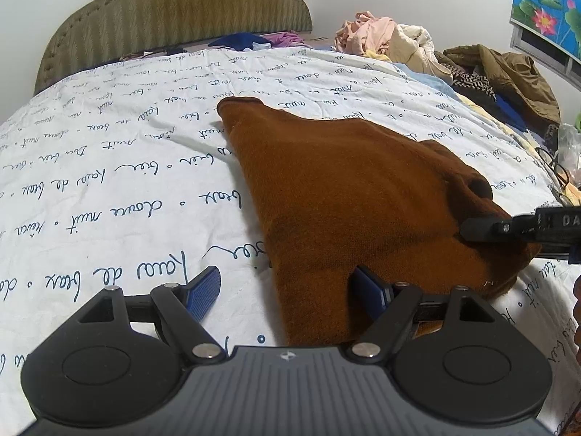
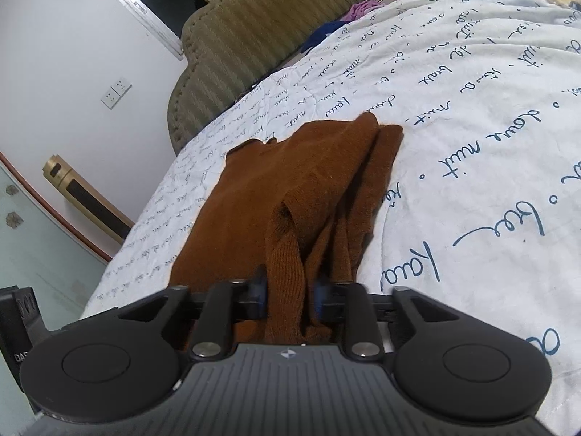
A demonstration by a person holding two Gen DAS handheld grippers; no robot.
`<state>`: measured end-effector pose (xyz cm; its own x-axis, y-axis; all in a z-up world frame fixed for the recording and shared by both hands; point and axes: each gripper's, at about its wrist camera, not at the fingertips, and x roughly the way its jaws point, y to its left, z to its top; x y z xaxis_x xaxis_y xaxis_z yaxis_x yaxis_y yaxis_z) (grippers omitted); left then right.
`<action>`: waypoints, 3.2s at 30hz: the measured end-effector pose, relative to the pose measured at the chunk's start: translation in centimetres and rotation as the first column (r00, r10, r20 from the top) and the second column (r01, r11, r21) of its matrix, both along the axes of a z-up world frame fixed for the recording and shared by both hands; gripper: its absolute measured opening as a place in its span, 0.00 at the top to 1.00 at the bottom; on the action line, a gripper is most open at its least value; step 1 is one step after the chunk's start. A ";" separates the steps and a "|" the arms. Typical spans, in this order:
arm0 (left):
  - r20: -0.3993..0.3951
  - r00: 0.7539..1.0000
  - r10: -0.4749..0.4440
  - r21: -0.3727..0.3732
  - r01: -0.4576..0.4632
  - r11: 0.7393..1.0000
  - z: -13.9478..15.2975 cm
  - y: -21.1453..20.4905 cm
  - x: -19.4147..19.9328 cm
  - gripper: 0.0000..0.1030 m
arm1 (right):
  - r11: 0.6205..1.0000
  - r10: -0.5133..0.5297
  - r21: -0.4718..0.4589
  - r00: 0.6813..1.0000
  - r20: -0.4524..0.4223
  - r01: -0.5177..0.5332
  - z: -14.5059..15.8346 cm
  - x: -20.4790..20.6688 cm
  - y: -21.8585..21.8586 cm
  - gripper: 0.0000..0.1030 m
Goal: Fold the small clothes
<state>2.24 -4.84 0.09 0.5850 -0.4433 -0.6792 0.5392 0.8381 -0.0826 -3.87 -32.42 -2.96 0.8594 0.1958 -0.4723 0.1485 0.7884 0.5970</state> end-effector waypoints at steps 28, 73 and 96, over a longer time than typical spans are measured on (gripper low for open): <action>-0.439 0.895 -0.077 -0.340 -0.087 0.936 -2.1 0.2 14.7 0.15 | 0.979 0.090 0.182 0.996 0.019 -0.092 -1.7 7.4 -5.6 0.22; -0.326 0.941 -0.087 -0.268 -0.003 0.963 -1.0 4.6 9.8 0.85 | 0.950 0.279 0.172 0.957 -0.081 -0.262 -1.1 7.7 0.3 0.76; -0.028 0.977 0.213 -0.013 -0.213 0.977 1.3 6.6 -0.1 0.32 | 0.834 0.039 -0.551 0.998 0.043 -0.009 5.6 0.4 12.7 0.31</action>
